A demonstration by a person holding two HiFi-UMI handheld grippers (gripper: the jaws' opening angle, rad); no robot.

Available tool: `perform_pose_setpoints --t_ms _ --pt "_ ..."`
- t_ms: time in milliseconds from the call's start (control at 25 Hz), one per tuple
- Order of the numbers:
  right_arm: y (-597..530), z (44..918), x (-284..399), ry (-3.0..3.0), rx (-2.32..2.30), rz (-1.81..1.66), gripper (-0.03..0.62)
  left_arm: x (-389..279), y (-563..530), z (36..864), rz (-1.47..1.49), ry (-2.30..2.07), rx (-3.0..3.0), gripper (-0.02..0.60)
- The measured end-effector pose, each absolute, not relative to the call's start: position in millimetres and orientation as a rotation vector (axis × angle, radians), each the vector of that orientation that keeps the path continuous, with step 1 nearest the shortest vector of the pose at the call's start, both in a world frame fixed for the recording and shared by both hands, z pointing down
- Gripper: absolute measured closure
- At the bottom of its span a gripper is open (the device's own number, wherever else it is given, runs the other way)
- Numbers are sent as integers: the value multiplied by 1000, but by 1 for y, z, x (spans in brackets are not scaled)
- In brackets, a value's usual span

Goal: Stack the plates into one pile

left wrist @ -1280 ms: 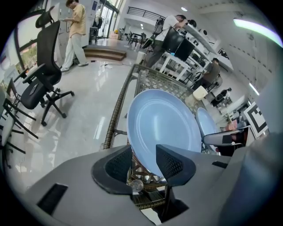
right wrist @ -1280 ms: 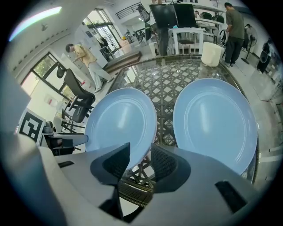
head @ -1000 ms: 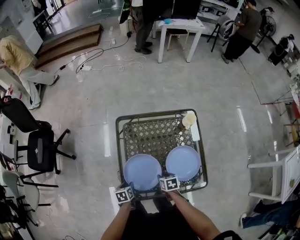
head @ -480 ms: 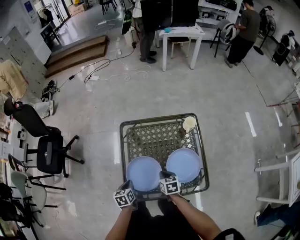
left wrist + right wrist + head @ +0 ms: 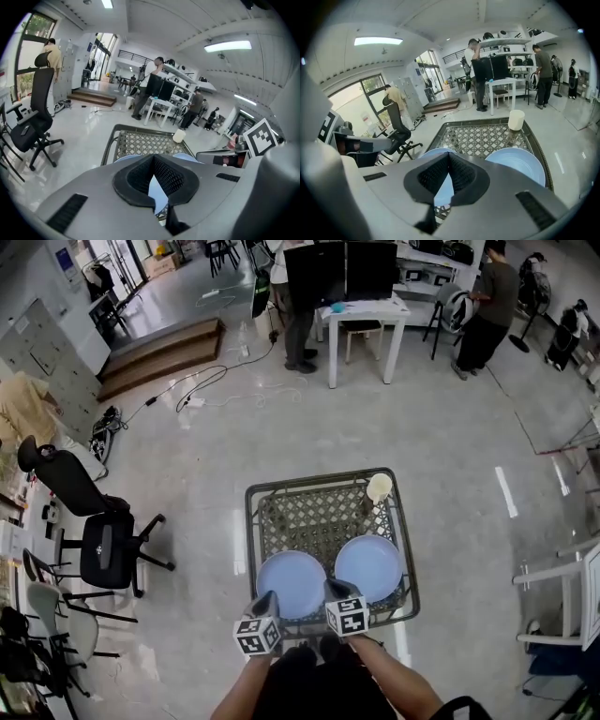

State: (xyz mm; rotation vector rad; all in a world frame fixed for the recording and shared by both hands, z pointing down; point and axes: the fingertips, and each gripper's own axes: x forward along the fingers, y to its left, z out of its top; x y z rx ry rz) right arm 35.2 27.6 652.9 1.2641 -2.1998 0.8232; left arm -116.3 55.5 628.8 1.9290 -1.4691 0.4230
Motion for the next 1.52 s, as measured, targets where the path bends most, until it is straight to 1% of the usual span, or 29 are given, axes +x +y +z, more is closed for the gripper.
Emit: perform_pose_setpoints --t_ms 320,560,800,1120,1520 --pt "52 625 53 -2176 1438 806 585 -102 55 627 426 -1350 2061 566" --pt "78 592 81 -2138 1656 807 585 -66 59 605 450 -1216 2238 566" --pt "99 576 113 -2073 1842 801 585 -34 63 603 457 -1075 2329 566" --pt "105 584 172 -1963 1988 842 585 13 52 601 491 -955 2382 566" --pt "71 611 230 -1907 2008 899 585 60 -2 619 572 -951 2388 566"
